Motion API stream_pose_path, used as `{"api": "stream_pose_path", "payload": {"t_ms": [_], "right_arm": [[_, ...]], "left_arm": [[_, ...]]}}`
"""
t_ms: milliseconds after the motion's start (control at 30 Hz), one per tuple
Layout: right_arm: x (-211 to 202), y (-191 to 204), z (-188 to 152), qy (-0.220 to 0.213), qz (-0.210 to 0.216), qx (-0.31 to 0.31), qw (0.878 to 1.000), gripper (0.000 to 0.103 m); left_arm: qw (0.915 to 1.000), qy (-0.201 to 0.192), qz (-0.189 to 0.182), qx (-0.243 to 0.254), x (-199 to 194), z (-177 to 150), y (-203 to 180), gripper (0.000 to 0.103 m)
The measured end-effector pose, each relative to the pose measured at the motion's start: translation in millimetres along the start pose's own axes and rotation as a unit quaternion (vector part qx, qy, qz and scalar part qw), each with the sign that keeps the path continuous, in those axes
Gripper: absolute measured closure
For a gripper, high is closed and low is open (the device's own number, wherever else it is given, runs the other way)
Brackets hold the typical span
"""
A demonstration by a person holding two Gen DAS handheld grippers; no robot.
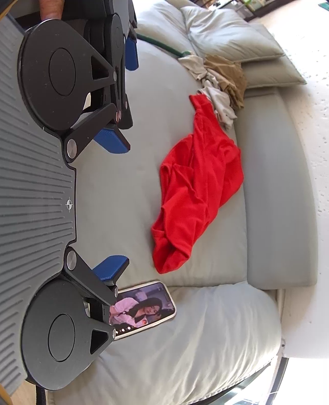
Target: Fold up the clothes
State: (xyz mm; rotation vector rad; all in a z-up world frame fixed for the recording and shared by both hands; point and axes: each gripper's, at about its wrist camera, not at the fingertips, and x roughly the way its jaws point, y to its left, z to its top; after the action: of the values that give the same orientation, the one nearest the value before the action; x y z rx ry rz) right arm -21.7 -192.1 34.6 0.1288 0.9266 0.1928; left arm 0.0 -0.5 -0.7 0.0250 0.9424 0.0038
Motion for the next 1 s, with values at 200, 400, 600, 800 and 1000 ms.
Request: {"api": "stream_pose_path", "payload": {"t_ms": [200,400,600,800,1000], "right_arm": [[-2.6,2.3,1.8,0.003,0.007,0.007,1.0,0.014],[1.7,-0.6,0.1,0.004,0.006,0.007,1.0,0.014],[0.5,-0.3,-0.9,0.005,0.005,0.008,1.0,0.014],[0.5,-0.8,-2.2,0.004,0.004,0.013,1.0,0.014],[0.6,-2.7,-2.0,0.005,0.004,0.015,1.0,0.013]], "left_arm": [[1.0,0.001,0.0,0.001,0.9,-0.6,-0.9,0.001],[1.0,0.002,0.0,0.003,1.8,-1.3,-1.7,0.001],[1.0,0.003,0.0,0.005,2.6,-1.8,-2.4,0.001],[0.9999,0.004,-0.002,0.009,2.7,-2.1,-2.2,0.001],[0.9999,0.005,0.0,0.01,3.5,-2.1,-4.6,0.001]]}}
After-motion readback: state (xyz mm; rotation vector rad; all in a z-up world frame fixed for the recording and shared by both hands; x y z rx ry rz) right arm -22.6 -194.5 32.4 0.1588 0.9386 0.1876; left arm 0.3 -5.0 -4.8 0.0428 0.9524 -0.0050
